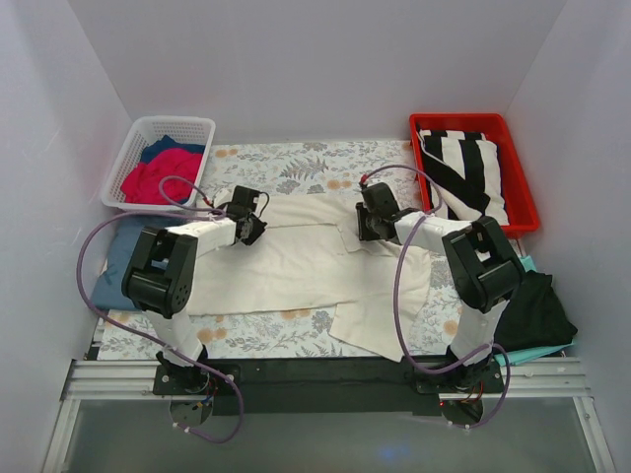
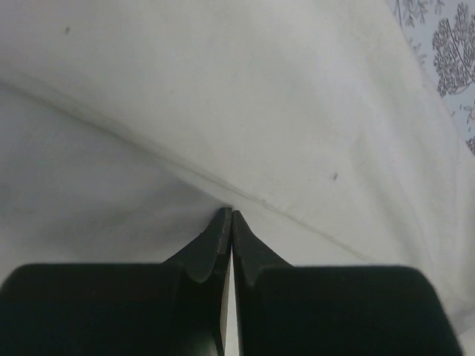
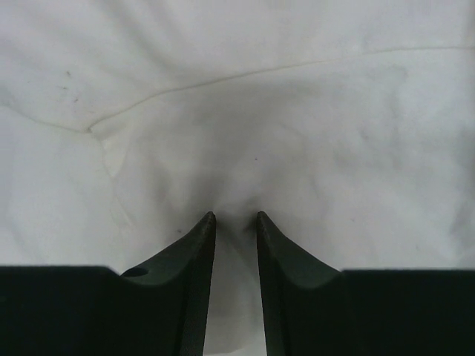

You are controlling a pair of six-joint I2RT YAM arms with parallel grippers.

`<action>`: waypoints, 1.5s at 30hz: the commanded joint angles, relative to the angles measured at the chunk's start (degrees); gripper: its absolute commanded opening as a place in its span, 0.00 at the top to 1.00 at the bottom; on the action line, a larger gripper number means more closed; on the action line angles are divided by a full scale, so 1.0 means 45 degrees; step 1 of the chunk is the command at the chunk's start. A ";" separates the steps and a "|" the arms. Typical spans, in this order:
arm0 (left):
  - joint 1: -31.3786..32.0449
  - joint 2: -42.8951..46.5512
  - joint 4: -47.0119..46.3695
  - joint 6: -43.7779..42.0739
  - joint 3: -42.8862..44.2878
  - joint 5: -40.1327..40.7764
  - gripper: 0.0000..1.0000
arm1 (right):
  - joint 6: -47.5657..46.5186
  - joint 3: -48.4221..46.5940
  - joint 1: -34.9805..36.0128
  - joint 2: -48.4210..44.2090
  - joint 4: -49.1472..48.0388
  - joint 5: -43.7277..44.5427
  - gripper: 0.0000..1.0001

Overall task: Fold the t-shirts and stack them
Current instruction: Fold the tshirt

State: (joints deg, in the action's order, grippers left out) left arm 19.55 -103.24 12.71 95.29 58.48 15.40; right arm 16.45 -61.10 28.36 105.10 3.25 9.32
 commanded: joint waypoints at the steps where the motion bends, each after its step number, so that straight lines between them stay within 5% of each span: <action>1: -0.0886 0.0050 0.2156 0.0719 -0.1352 0.0425 1.00 | 0.0699 0.0278 0.1195 0.1000 0.0958 -0.0685 0.66; 11: -0.1278 0.0930 0.1844 0.0408 -0.1218 0.0231 1.00 | 0.1131 -0.0580 0.1979 0.0396 0.2089 0.0914 0.66; 20: -0.1259 0.3136 0.1726 -0.0060 -0.0906 0.0718 1.00 | -0.0996 -0.4660 0.1707 -0.0114 0.3672 0.3553 0.54; 29: -0.1259 0.2710 0.2019 -0.0217 0.0109 0.0856 0.98 | -0.2052 -0.8412 -0.0832 0.2658 0.4239 0.2051 0.53; 45: -0.1278 0.1459 0.2156 -0.0530 0.0891 0.0719 0.94 | -0.3146 -0.9254 -0.1712 0.3539 0.4220 0.1249 0.53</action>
State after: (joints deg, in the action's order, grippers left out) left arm 14.04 -95.81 21.45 93.41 60.80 18.17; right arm 4.69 -100.31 20.51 122.32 22.92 15.64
